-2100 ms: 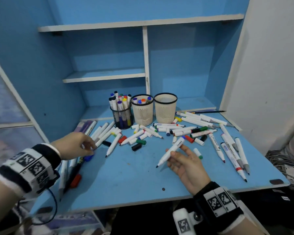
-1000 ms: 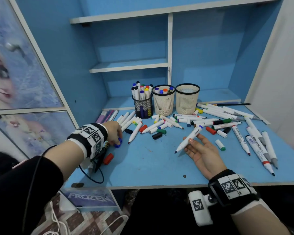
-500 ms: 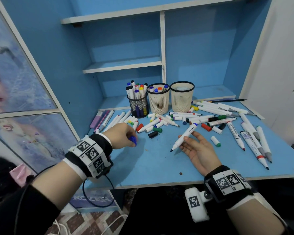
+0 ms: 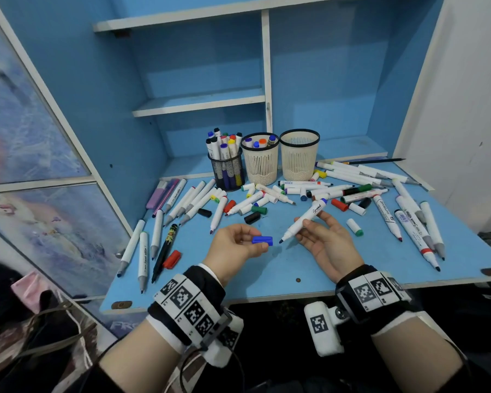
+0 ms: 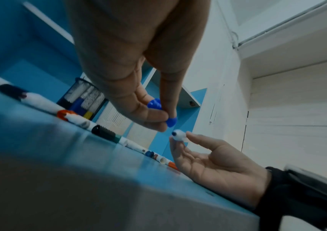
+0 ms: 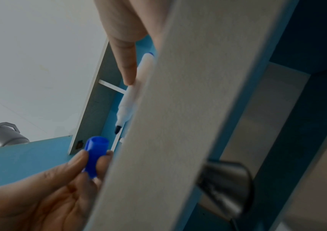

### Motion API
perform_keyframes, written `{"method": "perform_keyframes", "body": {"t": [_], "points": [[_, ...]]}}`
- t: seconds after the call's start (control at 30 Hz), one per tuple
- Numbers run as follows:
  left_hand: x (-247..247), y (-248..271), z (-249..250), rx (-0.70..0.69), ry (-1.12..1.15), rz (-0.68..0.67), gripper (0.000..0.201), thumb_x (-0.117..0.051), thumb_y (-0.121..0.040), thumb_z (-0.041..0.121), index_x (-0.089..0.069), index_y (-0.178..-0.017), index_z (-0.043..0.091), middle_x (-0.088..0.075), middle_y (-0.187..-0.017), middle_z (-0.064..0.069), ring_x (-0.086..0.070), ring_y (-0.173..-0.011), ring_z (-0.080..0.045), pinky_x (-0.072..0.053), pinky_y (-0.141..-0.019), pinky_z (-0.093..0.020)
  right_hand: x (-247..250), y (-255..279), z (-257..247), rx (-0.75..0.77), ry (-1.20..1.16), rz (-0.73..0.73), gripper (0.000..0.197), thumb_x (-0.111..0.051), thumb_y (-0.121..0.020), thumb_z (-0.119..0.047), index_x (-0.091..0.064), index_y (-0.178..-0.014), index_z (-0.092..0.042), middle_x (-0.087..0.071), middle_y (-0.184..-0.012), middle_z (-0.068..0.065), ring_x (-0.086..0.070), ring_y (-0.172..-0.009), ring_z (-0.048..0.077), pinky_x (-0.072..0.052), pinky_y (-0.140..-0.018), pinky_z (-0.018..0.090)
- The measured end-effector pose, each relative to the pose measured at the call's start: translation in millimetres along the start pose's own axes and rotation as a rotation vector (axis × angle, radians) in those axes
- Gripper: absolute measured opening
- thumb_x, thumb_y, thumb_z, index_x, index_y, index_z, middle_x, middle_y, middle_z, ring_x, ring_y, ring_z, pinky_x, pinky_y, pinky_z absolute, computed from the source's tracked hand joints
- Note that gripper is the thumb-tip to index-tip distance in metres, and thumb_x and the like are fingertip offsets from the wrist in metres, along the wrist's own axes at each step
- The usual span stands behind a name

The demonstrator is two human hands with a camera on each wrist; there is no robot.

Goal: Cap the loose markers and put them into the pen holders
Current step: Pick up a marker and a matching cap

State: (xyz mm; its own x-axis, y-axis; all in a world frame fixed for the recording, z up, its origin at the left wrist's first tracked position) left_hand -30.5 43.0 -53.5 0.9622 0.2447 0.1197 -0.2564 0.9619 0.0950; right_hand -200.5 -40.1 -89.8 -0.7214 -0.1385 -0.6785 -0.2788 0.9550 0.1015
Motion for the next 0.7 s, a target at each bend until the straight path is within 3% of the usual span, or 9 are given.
{"method": "perform_keyframes", "body": {"t": [0.07,0.17,0.3,0.33,0.4,0.47,0.63,0.7], "points": [[-7,2,-6,0.032,0.098,0.005,0.017,-0.068,-0.077,-0.009,-0.058,-0.082,0.005,-0.068,-0.071,-0.008,-0.067,-0.063,-0.014,-0.056,-0.064,-0.018,1,0,0,0.009,-0.016,0.001,0.058,-0.064,-0.08,0.003,-0.039,-0.131,-0.006,-0.071,-0.087,0.016,-0.068,-0.072,0.02,-0.057,-0.062,0.028],[-16,4,-11,0.076,0.268,0.031,0.013,-0.063,-0.081,-0.01,-0.057,-0.084,0.001,-0.068,-0.072,-0.012,-0.068,-0.057,-0.013,-0.055,-0.058,-0.017,0,0,-1,0.024,0.001,-0.007,0.05,-0.049,-0.087,0.011,-0.035,-0.129,-0.01,-0.068,-0.093,0.018,-0.068,-0.069,0.018,-0.057,-0.061,0.027],[-22,4,-14,0.106,0.336,0.041,0.009,-0.063,-0.083,-0.006,-0.062,-0.088,0.001,-0.069,-0.079,-0.012,-0.069,-0.061,-0.014,-0.054,-0.058,-0.016,0,2,-3,0.058,0.033,-0.015,0.064,-0.054,-0.083,0.012,-0.033,-0.132,-0.022,-0.065,-0.096,0.021,-0.067,-0.071,0.019,-0.057,-0.063,0.028],[-23,4,-15,0.109,0.35,0.045,0.008,-0.063,-0.083,-0.006,-0.063,-0.089,0.0,-0.069,-0.079,-0.012,-0.069,-0.061,-0.014,-0.054,-0.057,-0.016,0,3,-4,0.068,0.044,-0.032,0.071,-0.063,-0.076,0.009,-0.035,-0.132,-0.025,-0.066,-0.095,0.022,-0.068,-0.073,0.019,-0.057,-0.063,0.028],[-24,4,-16,0.12,0.373,0.055,0.011,-0.063,-0.083,-0.006,-0.065,-0.093,-0.004,-0.069,-0.08,-0.013,-0.069,-0.061,-0.014,-0.054,-0.058,-0.016,-2,3,-3,0.06,0.068,-0.088,0.093,-0.088,-0.051,-0.01,-0.042,-0.129,-0.029,-0.069,-0.091,0.021,-0.069,-0.077,0.02,-0.057,-0.064,0.029],[-26,5,-17,0.13,0.387,0.062,0.013,-0.063,-0.083,-0.006,-0.065,-0.095,-0.008,-0.068,-0.079,-0.014,-0.069,-0.06,-0.014,-0.055,-0.06,-0.016,-4,3,-2,0.053,0.09,-0.124,0.106,-0.096,-0.032,-0.024,-0.046,-0.125,-0.031,-0.071,-0.09,0.02,-0.069,-0.08,0.021,-0.056,-0.064,0.03],[-30,8,-21,0.134,0.416,0.058,0.009,-0.061,-0.084,-0.006,-0.065,-0.092,-0.008,-0.07,-0.066,-0.009,-0.069,-0.057,-0.015,-0.055,-0.059,-0.016,-7,6,-1,0.078,0.167,-0.153,0.093,-0.093,-0.037,-0.026,-0.047,-0.119,-0.031,-0.07,-0.091,0.022,-0.069,-0.082,0.023,-0.056,-0.066,0.03],[-30,8,-21,0.127,0.404,0.057,0.007,-0.06,-0.085,-0.006,-0.065,-0.089,-0.006,-0.07,-0.063,-0.007,-0.069,-0.057,-0.015,-0.055,-0.057,-0.016,-9,9,-1,0.094,0.245,-0.149,0.081,-0.087,-0.05,-0.018,-0.044,-0.118,-0.029,-0.068,-0.093,0.026,-0.069,-0.085,0.025,-0.057,-0.067,0.03]]}}
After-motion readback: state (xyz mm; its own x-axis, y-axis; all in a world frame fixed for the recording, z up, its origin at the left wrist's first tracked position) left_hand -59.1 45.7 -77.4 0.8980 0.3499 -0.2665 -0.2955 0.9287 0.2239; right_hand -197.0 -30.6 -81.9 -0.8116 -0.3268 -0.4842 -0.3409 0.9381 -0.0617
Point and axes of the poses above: each hand's wrist, its own y-axis away from the middle knuckle, its own x-axis out of the back of the hand, z = x × y, the point moved 4 cm from there along -y, towards the middle knuckle
